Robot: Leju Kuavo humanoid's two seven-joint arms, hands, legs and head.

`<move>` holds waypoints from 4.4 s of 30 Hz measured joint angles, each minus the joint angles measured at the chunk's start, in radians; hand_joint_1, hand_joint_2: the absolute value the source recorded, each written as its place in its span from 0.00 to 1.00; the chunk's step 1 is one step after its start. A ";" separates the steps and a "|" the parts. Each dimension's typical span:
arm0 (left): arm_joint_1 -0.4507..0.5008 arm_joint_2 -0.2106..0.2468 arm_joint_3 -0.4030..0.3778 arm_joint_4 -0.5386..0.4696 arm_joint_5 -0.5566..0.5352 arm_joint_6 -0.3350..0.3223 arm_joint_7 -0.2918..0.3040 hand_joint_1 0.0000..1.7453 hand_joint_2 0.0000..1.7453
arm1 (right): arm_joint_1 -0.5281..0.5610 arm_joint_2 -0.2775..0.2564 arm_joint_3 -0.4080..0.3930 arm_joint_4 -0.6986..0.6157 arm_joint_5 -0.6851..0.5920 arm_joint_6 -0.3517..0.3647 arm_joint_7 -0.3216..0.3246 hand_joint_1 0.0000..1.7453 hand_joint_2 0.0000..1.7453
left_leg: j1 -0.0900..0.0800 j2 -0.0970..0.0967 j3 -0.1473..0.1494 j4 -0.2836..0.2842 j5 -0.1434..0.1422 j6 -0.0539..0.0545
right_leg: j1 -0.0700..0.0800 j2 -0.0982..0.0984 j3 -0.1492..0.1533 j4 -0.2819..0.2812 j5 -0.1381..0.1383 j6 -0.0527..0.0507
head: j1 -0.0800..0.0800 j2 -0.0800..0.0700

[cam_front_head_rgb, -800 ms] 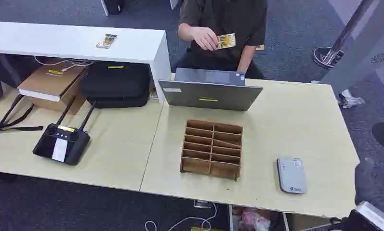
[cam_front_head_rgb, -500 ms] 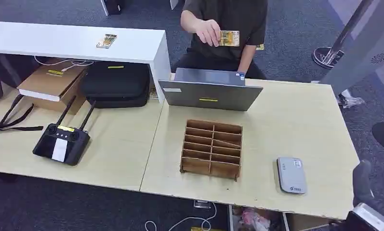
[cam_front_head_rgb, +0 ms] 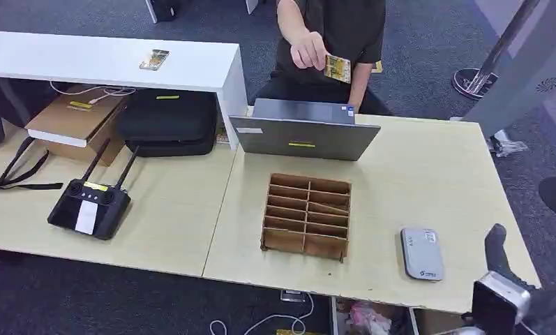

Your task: Pass the card to the sensor for recognition and then transmit it.

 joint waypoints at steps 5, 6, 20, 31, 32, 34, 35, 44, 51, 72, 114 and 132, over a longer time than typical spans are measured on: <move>-0.005 0.003 -0.028 0.000 -0.033 -0.019 0.002 0.00 0.00 | -0.220 -0.019 0.083 0.195 0.065 0.008 0.244 0.00 1.00 | 0.000 0.002 0.003 0.000 0.003 -0.001 | 0.000 0.003 -0.001 0.000 0.003 -0.001 | 0.000 0.000; -0.006 0.003 -0.033 0.000 -0.040 -0.024 0.005 0.00 0.00 | -0.258 -0.024 0.101 0.233 0.073 0.025 0.277 0.00 1.00 | 0.000 0.002 0.003 0.000 0.003 -0.001 | 0.000 0.003 0.000 0.000 0.003 -0.001 | 0.000 0.000; -0.022 0.003 -0.111 0.000 -0.083 -0.060 0.029 0.00 0.00 | -0.735 -0.070 0.280 0.750 0.207 0.193 0.464 0.00 1.00 | 0.000 0.001 0.001 0.000 0.006 -0.002 | 0.000 0.002 -0.002 0.001 0.005 -0.001 | 0.000 0.000; -0.025 0.003 -0.127 0.000 -0.080 -0.072 0.032 0.00 0.00 | -0.862 -0.070 0.368 0.923 0.352 0.267 0.502 0.00 1.00 | 0.000 0.001 0.001 0.000 0.006 -0.002 | 0.000 0.002 -0.003 0.001 0.006 -0.001 | -0.001 0.000; -0.025 0.004 -0.128 0.000 -0.081 -0.073 0.032 0.00 0.00 | -0.878 -0.070 0.377 0.943 0.366 0.279 0.507 0.00 1.00 | 0.000 0.001 0.001 0.000 0.006 -0.002 | 0.000 0.002 -0.003 0.001 0.006 -0.001 | 0.000 0.000; -0.025 0.005 -0.134 0.000 -0.082 -0.075 0.032 0.00 0.00 | -0.916 -0.070 0.387 0.985 0.365 0.309 0.516 0.00 1.00 | 0.000 0.000 0.001 0.000 0.006 -0.002 | 0.000 0.002 -0.003 0.001 0.006 -0.001 | -0.001 0.000; -0.025 0.005 -0.137 0.000 -0.083 -0.076 0.032 0.00 0.00 | -0.938 -0.070 0.388 1.008 0.362 0.324 0.521 0.00 1.00 | 0.000 0.000 0.001 0.000 0.007 -0.002 | 0.000 0.002 -0.003 0.001 0.006 -0.001 | 0.000 0.000; -0.025 0.008 -0.150 0.000 -0.078 -0.070 0.033 0.00 0.00 | -1.109 -0.066 0.415 1.221 0.370 0.348 0.540 0.00 1.00 | 0.000 0.000 0.000 0.000 0.006 -0.002 | 0.000 0.001 -0.003 0.001 0.006 -0.001 | 0.000 0.000; -0.025 0.009 -0.150 0.000 -0.071 -0.070 0.033 0.00 0.00 | -1.134 -0.061 0.418 1.286 0.351 0.333 0.515 0.00 1.00 | 0.000 0.000 0.000 0.000 0.006 -0.002 | 0.000 0.001 -0.003 0.001 0.006 -0.001 | 0.000 0.000; -0.025 0.013 -0.150 0.000 -0.050 -0.084 0.034 0.00 0.00 | -1.137 -0.061 0.418 1.330 0.301 0.298 0.481 1.00 1.00 | 0.000 0.000 0.001 0.000 0.006 -0.002 | 0.000 0.002 -0.003 0.001 0.006 -0.001 | 0.000 0.000; -0.015 0.019 -0.146 0.000 0.012 -0.072 0.019 0.00 0.00 | -1.136 -0.063 0.300 1.335 -0.184 0.766 0.424 1.00 1.00 | 0.000 0.000 0.001 0.001 0.006 -0.002 | 0.000 0.002 -0.003 0.001 0.006 -0.001 | 0.000 0.000; -0.010 0.018 -0.145 0.000 0.028 -0.060 0.001 0.00 0.00 | -1.128 -0.140 0.358 1.297 -0.201 0.750 0.430 1.00 1.00 | 0.000 0.000 0.001 0.001 0.006 -0.002 | 0.000 0.002 -0.003 0.000 0.006 -0.001 | 0.000 0.000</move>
